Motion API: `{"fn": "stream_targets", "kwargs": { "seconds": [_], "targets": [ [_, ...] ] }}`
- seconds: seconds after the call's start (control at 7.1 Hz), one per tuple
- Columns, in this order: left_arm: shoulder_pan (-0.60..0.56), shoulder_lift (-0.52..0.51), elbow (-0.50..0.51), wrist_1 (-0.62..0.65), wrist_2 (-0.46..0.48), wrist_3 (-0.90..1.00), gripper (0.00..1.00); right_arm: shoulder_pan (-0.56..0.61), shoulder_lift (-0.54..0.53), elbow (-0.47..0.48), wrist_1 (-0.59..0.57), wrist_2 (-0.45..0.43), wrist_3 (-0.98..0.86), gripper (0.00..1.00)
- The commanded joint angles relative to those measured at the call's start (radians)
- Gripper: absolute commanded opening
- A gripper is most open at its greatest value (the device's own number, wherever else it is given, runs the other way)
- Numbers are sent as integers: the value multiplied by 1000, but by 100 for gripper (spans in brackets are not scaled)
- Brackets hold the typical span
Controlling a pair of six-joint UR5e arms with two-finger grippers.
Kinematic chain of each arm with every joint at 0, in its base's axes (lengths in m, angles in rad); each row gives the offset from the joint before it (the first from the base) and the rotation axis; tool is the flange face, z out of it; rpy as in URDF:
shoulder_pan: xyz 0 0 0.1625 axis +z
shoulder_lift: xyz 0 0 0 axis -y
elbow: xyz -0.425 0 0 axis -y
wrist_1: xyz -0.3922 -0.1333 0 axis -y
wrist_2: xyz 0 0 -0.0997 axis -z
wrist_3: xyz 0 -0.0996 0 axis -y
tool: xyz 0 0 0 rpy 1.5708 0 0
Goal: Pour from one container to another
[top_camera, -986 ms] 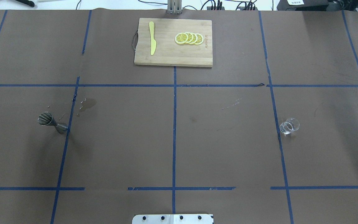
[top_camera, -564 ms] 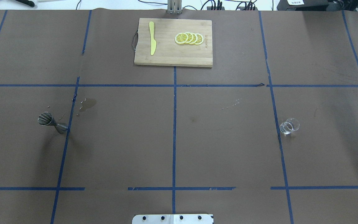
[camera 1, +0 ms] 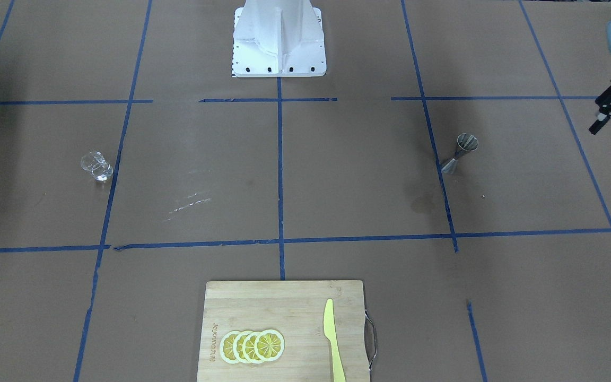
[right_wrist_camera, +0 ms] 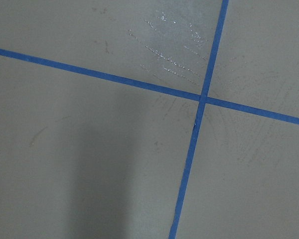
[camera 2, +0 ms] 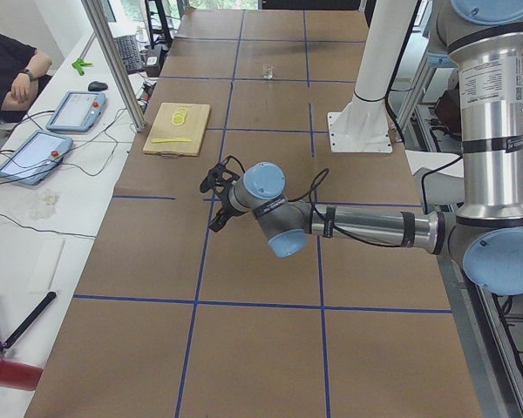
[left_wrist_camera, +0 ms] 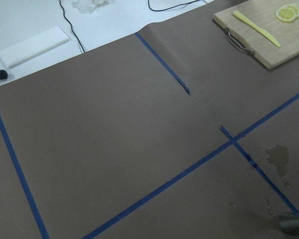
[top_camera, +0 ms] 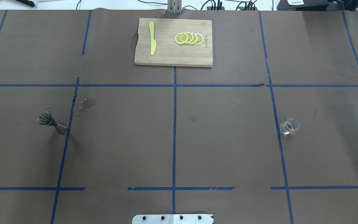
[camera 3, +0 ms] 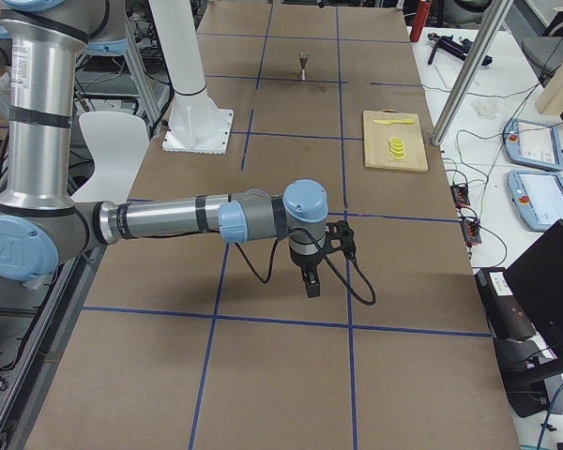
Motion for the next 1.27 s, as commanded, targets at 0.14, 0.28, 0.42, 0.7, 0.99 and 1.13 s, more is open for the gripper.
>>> {"fn": "stream_targets", "kwargs": {
  "seconds": [0.14,0.28,0.42,0.7,0.99,1.13],
  "targets": [
    [349,64,-101,-190,370,-349,100,1,-3,-1,0,0,-1,100],
    [438,64,-121,-205,498,-427,100,1,-3,-1,0,0,-1,100],
    [532,73,-121,-211,689,-439,100,1,-5,-1,2,-1,-1,100],
    [690,75,-121,-211,994,-467,100,1,-7,-1,2,-1,-1,100],
    [903,80,-108,-208,1345,-570,100,1,-7,2,2,-1,-1,100],
    [963,80,-76,-211,1446,-578,100,1,-7,0,2,0,-1,100]
  ]
}}
